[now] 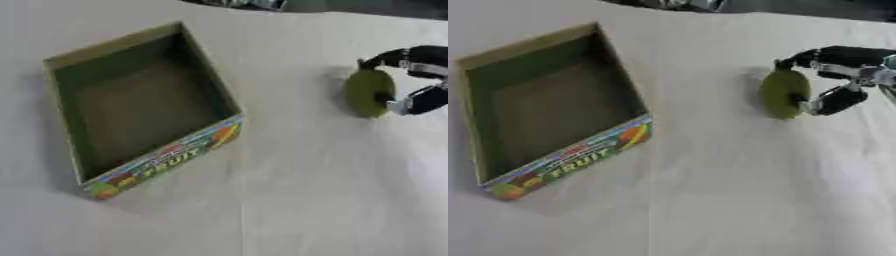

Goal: Pick up objects on the table and place them in the box.

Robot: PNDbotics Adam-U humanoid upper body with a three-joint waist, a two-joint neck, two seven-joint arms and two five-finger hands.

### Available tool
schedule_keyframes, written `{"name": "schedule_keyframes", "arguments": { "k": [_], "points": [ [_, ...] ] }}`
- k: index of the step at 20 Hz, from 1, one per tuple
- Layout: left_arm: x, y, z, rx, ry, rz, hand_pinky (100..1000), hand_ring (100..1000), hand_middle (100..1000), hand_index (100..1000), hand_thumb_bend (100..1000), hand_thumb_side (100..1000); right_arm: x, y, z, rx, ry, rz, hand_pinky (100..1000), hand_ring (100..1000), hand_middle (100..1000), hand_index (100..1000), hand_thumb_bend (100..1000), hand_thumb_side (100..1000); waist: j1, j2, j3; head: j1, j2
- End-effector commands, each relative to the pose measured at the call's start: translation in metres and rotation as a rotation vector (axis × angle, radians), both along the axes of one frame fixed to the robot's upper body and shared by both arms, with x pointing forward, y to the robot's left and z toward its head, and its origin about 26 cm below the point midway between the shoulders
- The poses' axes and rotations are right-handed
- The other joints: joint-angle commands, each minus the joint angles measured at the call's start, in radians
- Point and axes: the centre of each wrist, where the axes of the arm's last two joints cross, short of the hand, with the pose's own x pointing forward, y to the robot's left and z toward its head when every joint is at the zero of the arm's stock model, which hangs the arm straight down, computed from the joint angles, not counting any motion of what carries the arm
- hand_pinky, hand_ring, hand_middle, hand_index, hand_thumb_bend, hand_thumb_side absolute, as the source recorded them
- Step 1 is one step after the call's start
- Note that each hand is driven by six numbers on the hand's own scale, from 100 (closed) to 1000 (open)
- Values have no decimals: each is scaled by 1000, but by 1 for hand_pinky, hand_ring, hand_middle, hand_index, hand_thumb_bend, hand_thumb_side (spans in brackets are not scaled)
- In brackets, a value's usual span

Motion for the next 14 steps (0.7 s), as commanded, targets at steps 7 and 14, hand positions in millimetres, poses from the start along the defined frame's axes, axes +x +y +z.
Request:
{"name": "schedule_keyframes", "arguments": {
  "k": [7,14],
  "points": [
    [-4,0,10,22,-31,-4,625,643,566,772,100,566,-4,0,12,-4,-53,19,852,945,519,770,100,327,6,-20,0,4,3],
    [-4,1,9,24,-28,0,625,643,566,771,100,566,-10,8,19,78,-195,44,792,874,470,717,100,304,9,-25,-6,7,5]
  ]
}}
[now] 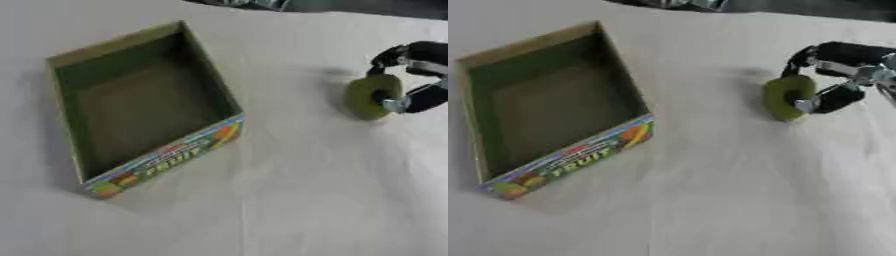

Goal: Pick up objects on the table and place them in the box.

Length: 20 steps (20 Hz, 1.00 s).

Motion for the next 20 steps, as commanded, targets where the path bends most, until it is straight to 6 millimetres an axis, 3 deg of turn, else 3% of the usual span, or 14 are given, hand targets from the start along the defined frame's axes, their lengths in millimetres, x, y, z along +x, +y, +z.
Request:
{"name": "schedule_keyframes", "arguments": {
  "k": [1,10,20],
  "points": [
    [-4,1,9,22,-27,2,624,643,566,771,100,566,-9,1,20,-1,-89,15,784,864,470,715,100,303,6,-26,-4,3,5],
    [-5,2,8,23,-22,6,624,641,565,771,100,561,-28,18,42,61,-223,94,758,825,458,714,100,256,9,-37,-12,4,8],
    [-5,2,10,28,-26,3,623,639,564,770,100,553,-56,69,93,101,-399,288,738,794,464,706,100,228,5,-47,-11,-5,17]
  ]
}}
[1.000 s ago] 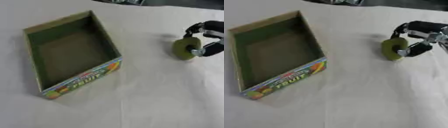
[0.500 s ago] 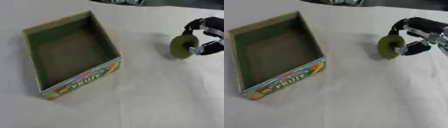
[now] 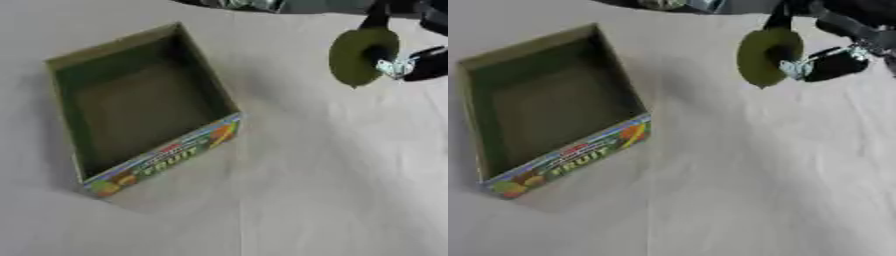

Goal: Pick up objects on the table and place them in the box.

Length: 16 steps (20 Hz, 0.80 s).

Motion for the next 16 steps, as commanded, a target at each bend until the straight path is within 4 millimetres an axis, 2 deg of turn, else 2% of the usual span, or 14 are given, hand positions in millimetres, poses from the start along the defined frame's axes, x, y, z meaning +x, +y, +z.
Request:
{"name": "schedule_keyframes", "arguments": {
  "k": [1,4,8,12,16],
  "points": [
    [-4,1,12,29,-32,-2,623,639,563,769,100,549,-14,13,28,-16,-79,48,739,793,465,707,100,225,2,-27,2,-10,4],
    [-3,0,14,29,-40,-14,624,639,564,769,100,540,-14,31,38,-16,-97,112,740,791,467,708,100,221,2,-32,6,-18,8],
    [1,-6,25,38,-75,-52,631,642,566,767,100,485,-11,60,49,-16,-114,220,737,784,465,708,100,213,2,-40,13,-39,20],
    [5,-15,39,71,-137,-113,640,645,568,762,100,396,-4,94,58,-24,-133,326,731,773,470,708,100,210,4,-47,25,-72,32],
    [10,-26,50,116,-196,-181,650,649,571,759,100,310,7,119,60,-8,-126,394,733,778,463,711,100,200,8,-52,43,-100,41]
  ]
}}
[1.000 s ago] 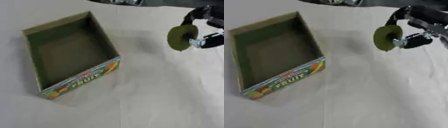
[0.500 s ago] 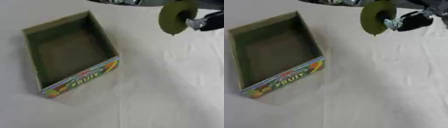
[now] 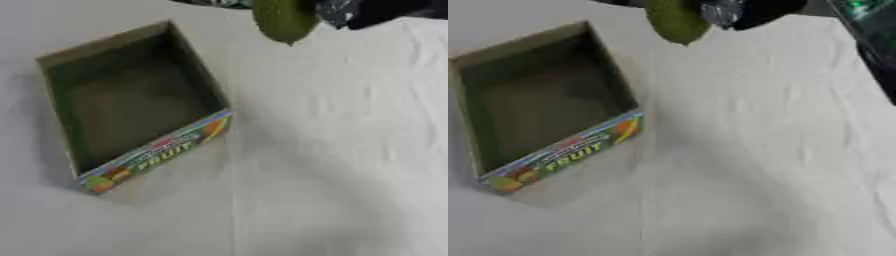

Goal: Pick up objects on the table and place them in the box.

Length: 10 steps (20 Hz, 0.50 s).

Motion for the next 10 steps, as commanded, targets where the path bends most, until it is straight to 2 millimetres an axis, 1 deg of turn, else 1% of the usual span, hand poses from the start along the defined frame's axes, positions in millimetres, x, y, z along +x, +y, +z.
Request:
{"name": "schedule_keyframes", "arguments": {
  "k": [1,5,8,10],
  "points": [
    [-2,-7,18,66,-67,-46,651,650,572,759,100,300,6,14,5,7,-2,42,734,779,462,711,100,199,11,-27,7,-22,10],
    [1,-16,25,85,-98,-104,654,651,572,758,100,278,20,34,3,44,25,71,731,779,456,710,100,198,16,-31,25,-40,15],
    [3,-21,27,98,-104,-140,654,651,573,757,100,272,30,53,2,59,11,73,720,768,453,702,100,175,19,-32,38,-53,22],
    [4,-23,27,101,-104,-155,654,651,572,758,100,276,37,64,-1,76,7,68,721,769,449,702,100,170,22,-33,43,-60,20]
  ]
}}
